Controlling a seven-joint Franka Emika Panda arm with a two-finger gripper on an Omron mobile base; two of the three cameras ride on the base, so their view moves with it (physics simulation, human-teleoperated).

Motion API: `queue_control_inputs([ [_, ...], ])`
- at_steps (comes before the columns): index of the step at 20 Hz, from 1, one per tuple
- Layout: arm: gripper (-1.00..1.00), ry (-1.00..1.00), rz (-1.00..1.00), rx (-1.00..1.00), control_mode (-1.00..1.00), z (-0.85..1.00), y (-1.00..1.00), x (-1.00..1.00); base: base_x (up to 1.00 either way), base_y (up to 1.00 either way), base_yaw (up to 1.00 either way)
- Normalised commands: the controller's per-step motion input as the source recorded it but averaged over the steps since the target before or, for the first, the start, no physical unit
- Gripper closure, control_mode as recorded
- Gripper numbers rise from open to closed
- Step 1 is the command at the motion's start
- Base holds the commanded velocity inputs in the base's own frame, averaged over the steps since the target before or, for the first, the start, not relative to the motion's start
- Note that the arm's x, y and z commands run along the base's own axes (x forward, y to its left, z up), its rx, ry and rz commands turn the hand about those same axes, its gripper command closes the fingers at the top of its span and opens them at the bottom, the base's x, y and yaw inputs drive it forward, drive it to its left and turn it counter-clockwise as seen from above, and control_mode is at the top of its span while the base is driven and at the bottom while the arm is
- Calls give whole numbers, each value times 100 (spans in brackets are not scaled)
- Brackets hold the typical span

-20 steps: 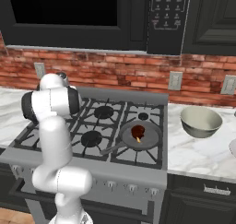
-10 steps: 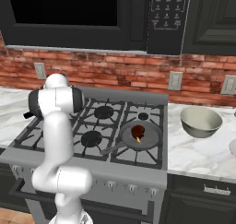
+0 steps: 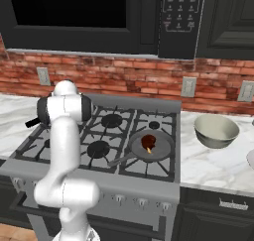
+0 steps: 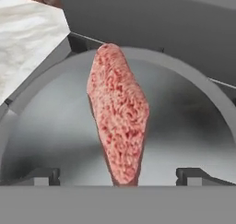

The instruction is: Place one of the steaks on the plate and the other in the bowl. Then place the bowl in the fridge.

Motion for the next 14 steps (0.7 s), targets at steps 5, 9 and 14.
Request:
queue_control_inputs([
  [5, -100, 0, 0, -3, -100, -15, 19, 32, 0, 0, 0],
  [9, -100, 0, 0, -3, -100, -15, 15, 30, 0, 0, 0],
  [14, 100, 0, 0, -1, -100, -14, 6, 23, 0, 0, 0],
])
